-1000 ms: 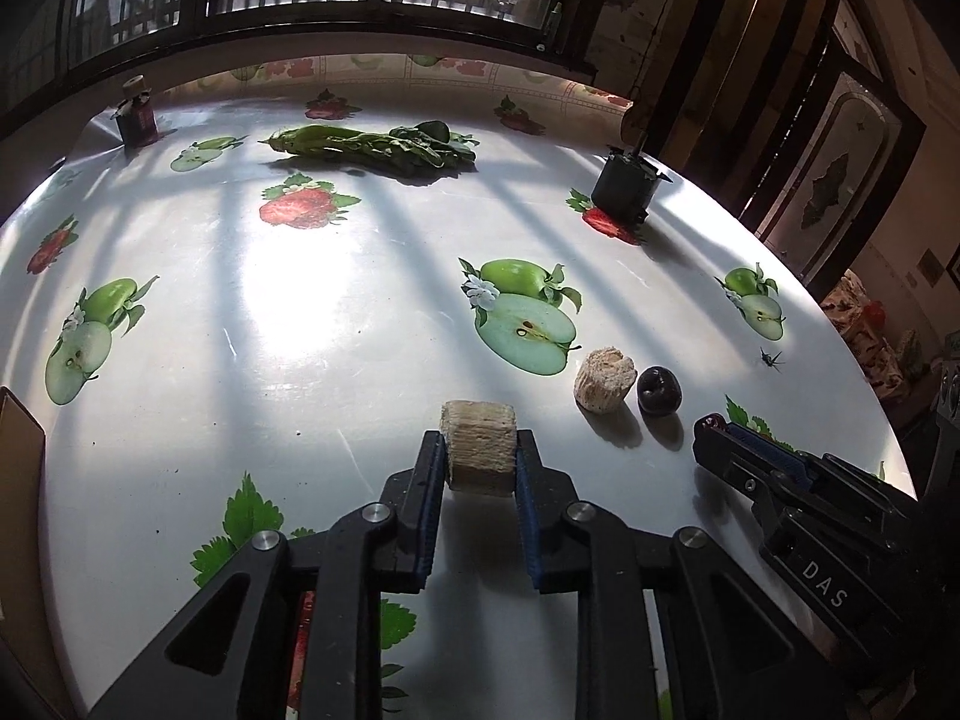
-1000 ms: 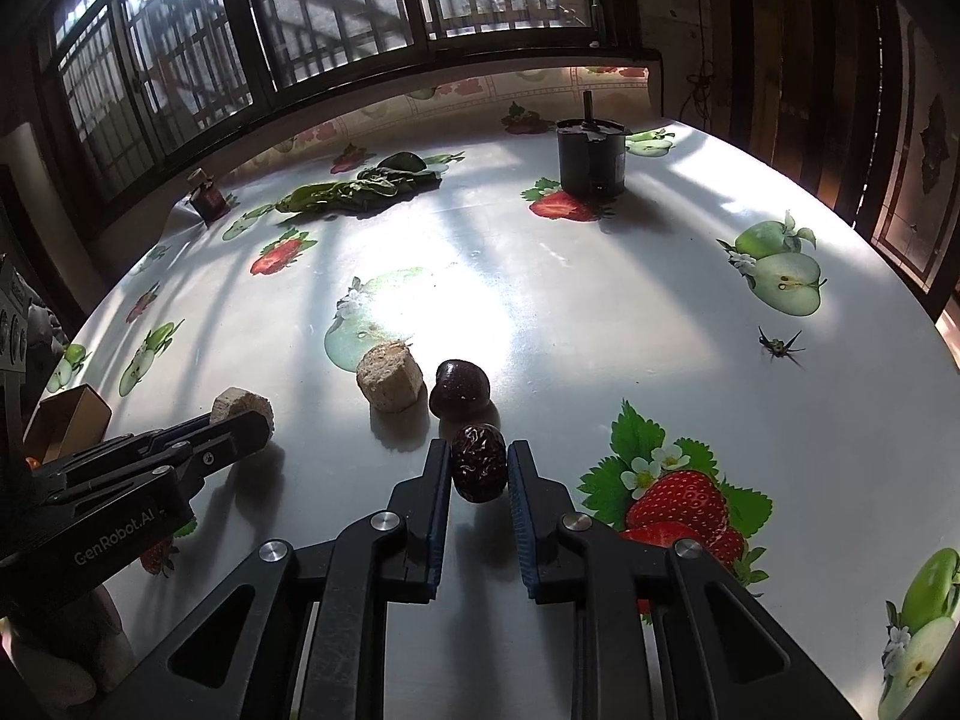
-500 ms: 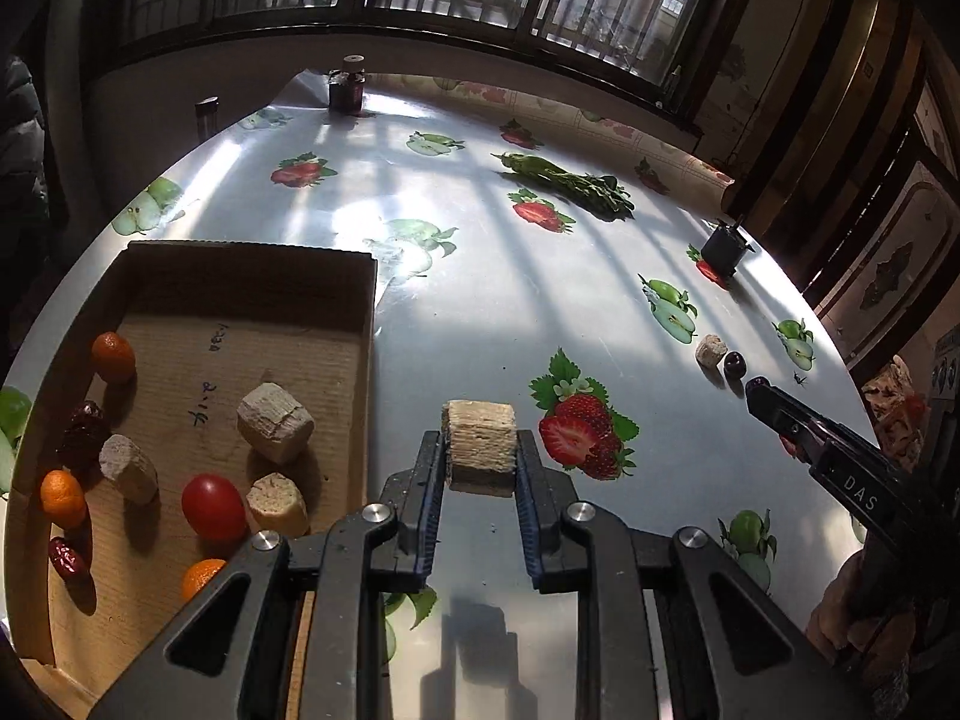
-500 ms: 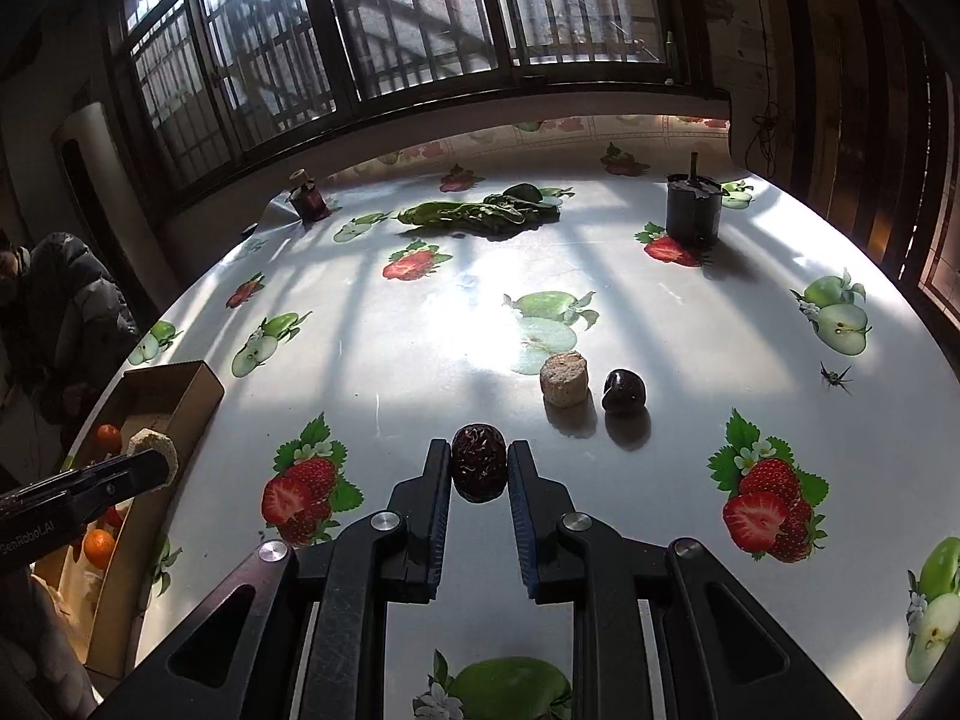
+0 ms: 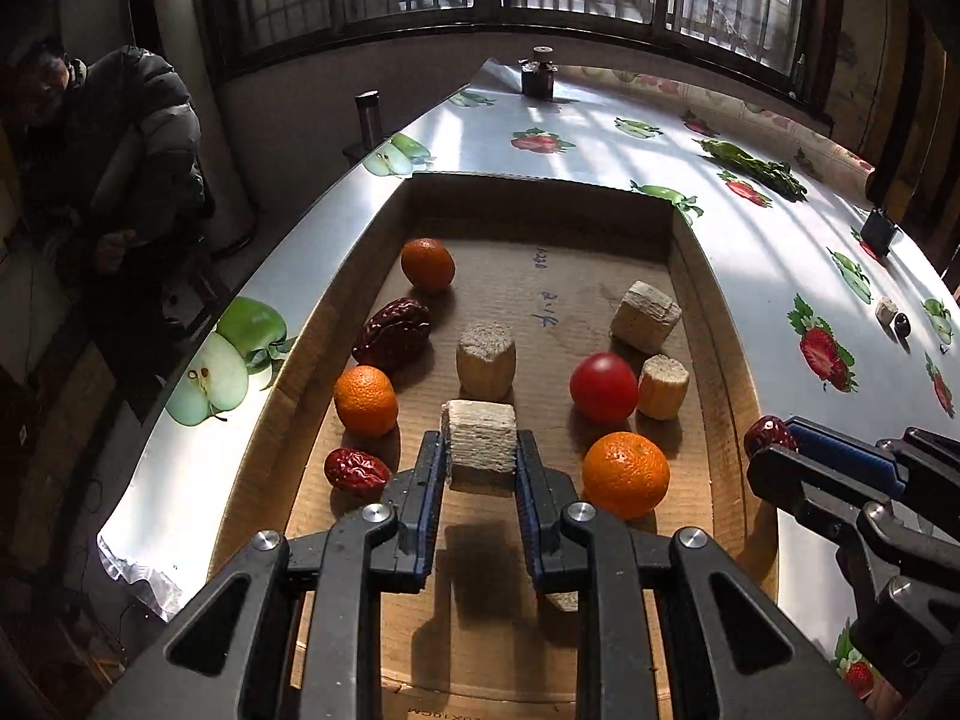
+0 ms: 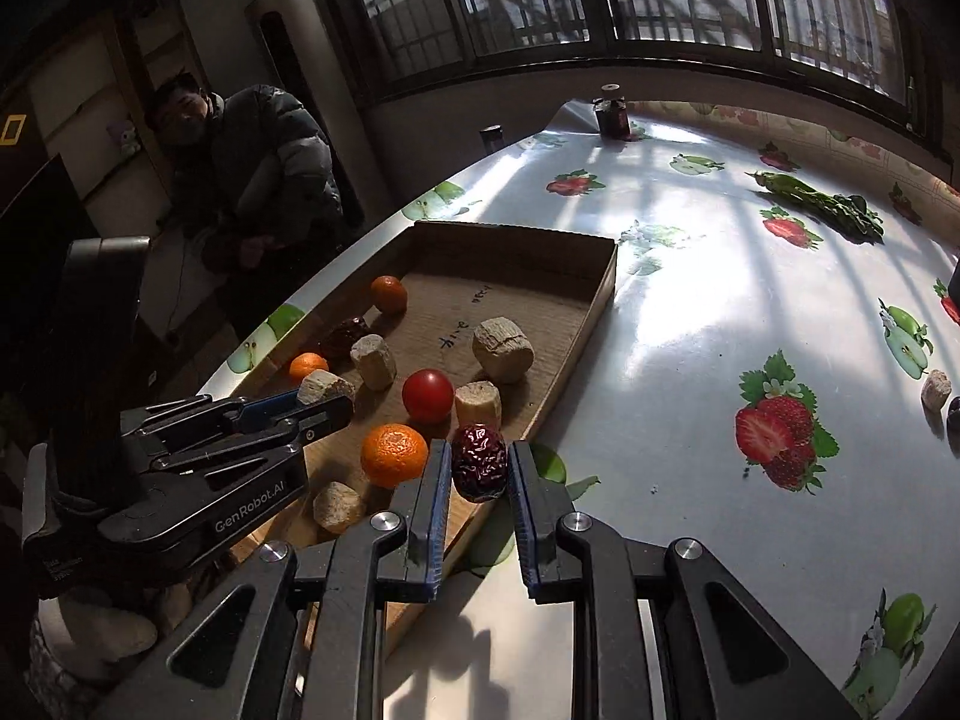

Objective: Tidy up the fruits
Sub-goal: 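Carry the yam chunk and date into the box and open both tools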

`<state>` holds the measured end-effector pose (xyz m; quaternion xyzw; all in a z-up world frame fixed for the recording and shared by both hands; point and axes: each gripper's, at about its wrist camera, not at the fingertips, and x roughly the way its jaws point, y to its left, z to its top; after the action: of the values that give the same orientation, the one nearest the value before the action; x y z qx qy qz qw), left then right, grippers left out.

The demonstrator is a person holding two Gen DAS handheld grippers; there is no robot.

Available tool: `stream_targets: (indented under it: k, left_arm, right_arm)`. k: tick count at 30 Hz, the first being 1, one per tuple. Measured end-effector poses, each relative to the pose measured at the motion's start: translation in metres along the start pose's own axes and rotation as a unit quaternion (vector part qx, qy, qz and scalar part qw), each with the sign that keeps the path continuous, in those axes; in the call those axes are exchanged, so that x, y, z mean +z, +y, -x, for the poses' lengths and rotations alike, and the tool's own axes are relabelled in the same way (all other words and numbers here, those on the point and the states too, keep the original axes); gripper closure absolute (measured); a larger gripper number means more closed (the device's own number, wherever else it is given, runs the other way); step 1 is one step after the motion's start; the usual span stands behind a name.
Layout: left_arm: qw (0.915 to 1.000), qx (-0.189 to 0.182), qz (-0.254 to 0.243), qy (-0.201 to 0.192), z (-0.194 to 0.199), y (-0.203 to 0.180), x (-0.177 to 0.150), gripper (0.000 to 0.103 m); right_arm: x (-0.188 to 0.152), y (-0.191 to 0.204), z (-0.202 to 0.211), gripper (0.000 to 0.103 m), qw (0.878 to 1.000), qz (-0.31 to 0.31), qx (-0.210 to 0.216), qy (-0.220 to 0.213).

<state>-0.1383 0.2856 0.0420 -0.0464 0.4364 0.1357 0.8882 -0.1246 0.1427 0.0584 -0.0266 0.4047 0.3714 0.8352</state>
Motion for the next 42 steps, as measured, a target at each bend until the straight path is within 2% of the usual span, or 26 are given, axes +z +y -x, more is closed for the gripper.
stream_targets:
  k: [6, 16, 19, 21, 24, 27, 33, 40, 42]
  left_arm:
    - [0.9997, 0.025, -0.002, -0.004, -0.003, 0.010, -0.003, 0.081]
    - [0.9995, 0.028, -0.009, -0.014, -0.001, 0.004, -0.002, 0.079]
    - [0.9992, 0.032, -0.010, -0.021, 0.004, 0.003, 0.001, 0.067]
    - [0.9989, 0.037, -0.010, -0.027, 0.008, 0.001, 0.002, 0.056]
    - [0.9983, 0.044, -0.012, -0.035, 0.014, -0.002, 0.006, 0.051]
    - [0.9976, 0.051, -0.018, -0.043, 0.020, -0.007, 0.008, 0.043]
    - [0.9962, 0.056, -0.028, -0.061, 0.031, -0.023, 0.013, 0.039]
    - [0.9961, 0.061, -0.020, -0.061, 0.035, -0.027, 0.014, 0.037]
    - [0.9960, 0.062, -0.021, -0.061, 0.037, -0.032, 0.016, 0.032]
  right_arm:
    - [-0.009, 0.020, -0.021, 0.082, 0.999, 0.027, -0.009, 0.018]
    - [-0.014, 0.022, -0.031, 0.080, 0.999, 0.028, -0.013, 0.029]
    - [-0.013, 0.022, -0.029, 0.076, 0.999, 0.026, -0.011, 0.024]
    - [-0.013, 0.022, -0.025, 0.068, 0.999, 0.025, -0.012, 0.017]
    - [-0.013, 0.021, -0.016, 0.056, 1.000, 0.023, -0.014, 0.005]
    - [-0.012, 0.016, -0.006, 0.055, 1.000, 0.015, -0.017, -0.004]
    - [-0.010, -0.007, 0.016, 0.051, 0.999, -0.019, -0.037, -0.028]
    - [-0.008, -0.035, 0.036, 0.049, 0.996, -0.062, -0.048, -0.048]
    - [-0.008, -0.040, 0.040, 0.049, 0.995, -0.068, -0.050, -0.049]
